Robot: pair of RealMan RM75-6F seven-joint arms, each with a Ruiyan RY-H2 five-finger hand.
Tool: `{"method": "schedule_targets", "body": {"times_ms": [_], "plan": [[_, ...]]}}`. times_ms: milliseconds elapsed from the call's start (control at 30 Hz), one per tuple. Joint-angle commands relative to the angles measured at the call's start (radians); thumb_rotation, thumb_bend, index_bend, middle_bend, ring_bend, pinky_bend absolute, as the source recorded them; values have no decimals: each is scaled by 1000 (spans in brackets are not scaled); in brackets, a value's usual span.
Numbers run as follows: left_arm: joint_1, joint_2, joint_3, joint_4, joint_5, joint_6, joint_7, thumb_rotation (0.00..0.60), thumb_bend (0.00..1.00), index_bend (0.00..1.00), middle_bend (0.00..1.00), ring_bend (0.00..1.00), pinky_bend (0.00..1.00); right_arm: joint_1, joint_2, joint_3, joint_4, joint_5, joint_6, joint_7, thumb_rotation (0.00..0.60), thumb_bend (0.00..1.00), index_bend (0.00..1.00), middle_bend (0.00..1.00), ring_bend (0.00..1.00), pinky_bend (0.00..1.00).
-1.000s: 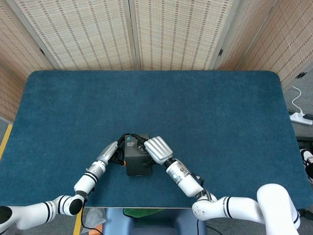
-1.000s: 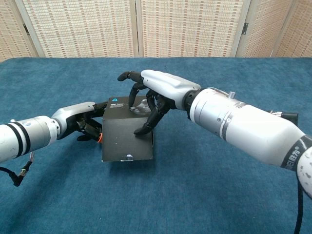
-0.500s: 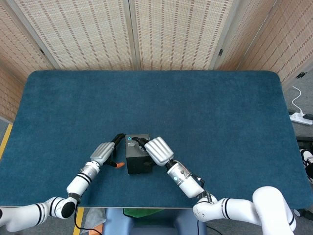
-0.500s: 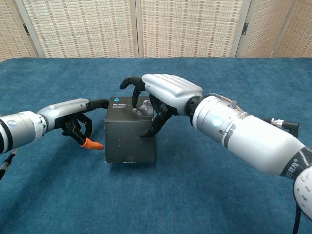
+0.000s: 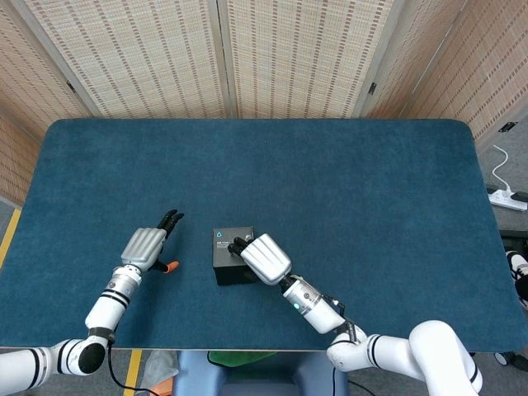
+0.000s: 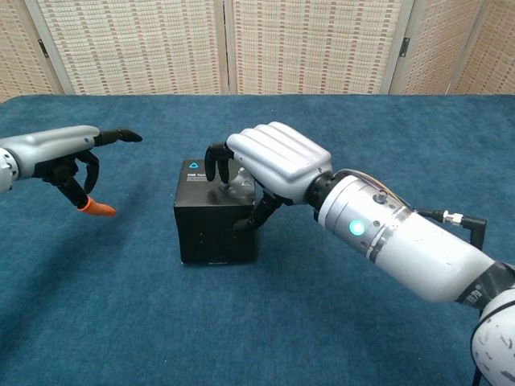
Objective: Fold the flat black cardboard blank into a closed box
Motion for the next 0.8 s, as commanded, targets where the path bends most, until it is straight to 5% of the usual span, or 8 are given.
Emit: {"method": "schedule_targets", "body": {"times_ms": [33,400,600,667,800], "plan": [[27,27,-4,-39,-10,69,37,600,221,0,0,601,918,3,-47,-30,99,-63,43,14,600,96,477,513,746,1000],[77,64,-2,-106,37,144,45,600,219,0,0,595,917,-4,-138,-56,310,-130,99,27,600,377,646,668,762,1000],[90,73,-5,-111,55,151,39,600,220,0,0,588,915,-12,-141,-39,317,-132,133,60,600,390,651,625,762,1000],[95,75,-6,-111,56,152,38,600,220,0,0,569,907,-17,-128,-27,296,-120,133,86,600,388,614,546,744,1000],[113,66,3,-97,77,184,56,600,218,0,0,467,818,-33,-64,5,202,-100,154,107,600,266,244,297,579,1000]]}}
